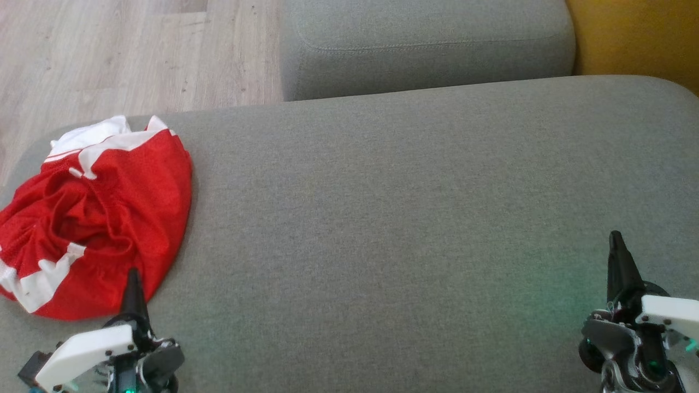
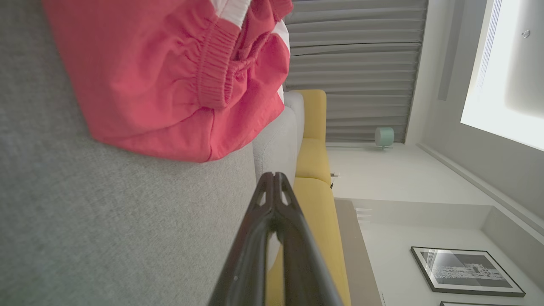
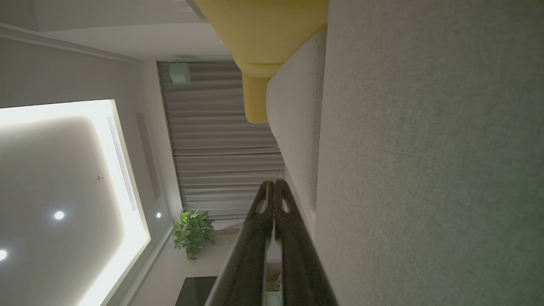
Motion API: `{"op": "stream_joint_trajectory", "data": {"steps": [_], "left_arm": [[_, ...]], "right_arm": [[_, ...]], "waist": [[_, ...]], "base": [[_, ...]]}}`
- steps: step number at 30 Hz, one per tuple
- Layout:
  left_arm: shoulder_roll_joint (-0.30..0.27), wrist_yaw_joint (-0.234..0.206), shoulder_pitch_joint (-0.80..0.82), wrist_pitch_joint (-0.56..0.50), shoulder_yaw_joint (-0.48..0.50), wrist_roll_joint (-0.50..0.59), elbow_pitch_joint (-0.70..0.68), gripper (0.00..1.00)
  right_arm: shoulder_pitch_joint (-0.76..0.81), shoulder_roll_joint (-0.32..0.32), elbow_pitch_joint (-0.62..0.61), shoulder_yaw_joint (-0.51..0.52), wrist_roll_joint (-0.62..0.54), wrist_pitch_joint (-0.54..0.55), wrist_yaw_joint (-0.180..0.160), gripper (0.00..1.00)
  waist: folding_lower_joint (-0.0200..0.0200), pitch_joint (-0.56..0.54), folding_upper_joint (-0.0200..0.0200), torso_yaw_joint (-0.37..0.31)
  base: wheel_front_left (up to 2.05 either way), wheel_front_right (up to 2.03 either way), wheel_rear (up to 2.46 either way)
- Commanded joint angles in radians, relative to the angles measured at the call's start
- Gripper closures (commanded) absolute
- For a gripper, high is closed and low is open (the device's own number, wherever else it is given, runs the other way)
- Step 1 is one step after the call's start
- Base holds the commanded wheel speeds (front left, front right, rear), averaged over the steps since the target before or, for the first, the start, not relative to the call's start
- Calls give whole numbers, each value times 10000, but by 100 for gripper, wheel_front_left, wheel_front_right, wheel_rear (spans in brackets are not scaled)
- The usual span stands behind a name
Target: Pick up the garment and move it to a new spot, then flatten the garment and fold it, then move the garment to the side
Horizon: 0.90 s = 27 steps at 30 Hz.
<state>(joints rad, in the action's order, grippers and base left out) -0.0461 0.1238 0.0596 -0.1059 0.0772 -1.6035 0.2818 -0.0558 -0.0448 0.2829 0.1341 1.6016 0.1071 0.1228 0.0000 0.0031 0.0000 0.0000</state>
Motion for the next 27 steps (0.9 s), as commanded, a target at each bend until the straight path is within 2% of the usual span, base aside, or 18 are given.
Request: {"op": "stream_joint_trajectory", "data": {"steps": [1,6,7,11,18,27], "left_arm": [[-41,69,483,-69,362,-55,-369,100],[-41,69,483,-69,362,-55,-369,100],[6,-8,-118,8,-56,4,300,0],[17,-7,-389,29,-115,22,681,0],[14,-3,-293,235,-225,461,556,0],[9,-96,-188,498,-424,1665,274,0]], "right_arm": [[-520,-54,-382,-208,74,58,79,100],[-520,-54,-382,-208,74,58,79,100],[134,17,319,-19,-2,-3,-2,0],[420,39,710,-47,-11,-22,-1,0],[338,3,619,-281,-343,-232,3,0],[219,-1,477,-452,-1612,-497,9,0]], "waist": [[0,0,0,0],[0,0,0,0],[0,0,0,0],[0,4,0,-1],[0,6,0,-3],[0,13,0,-22]], "base": [[0,0,0],[0,0,0],[0,0,0],[0,0,0],[0,0,0],[0,0,0]]}}
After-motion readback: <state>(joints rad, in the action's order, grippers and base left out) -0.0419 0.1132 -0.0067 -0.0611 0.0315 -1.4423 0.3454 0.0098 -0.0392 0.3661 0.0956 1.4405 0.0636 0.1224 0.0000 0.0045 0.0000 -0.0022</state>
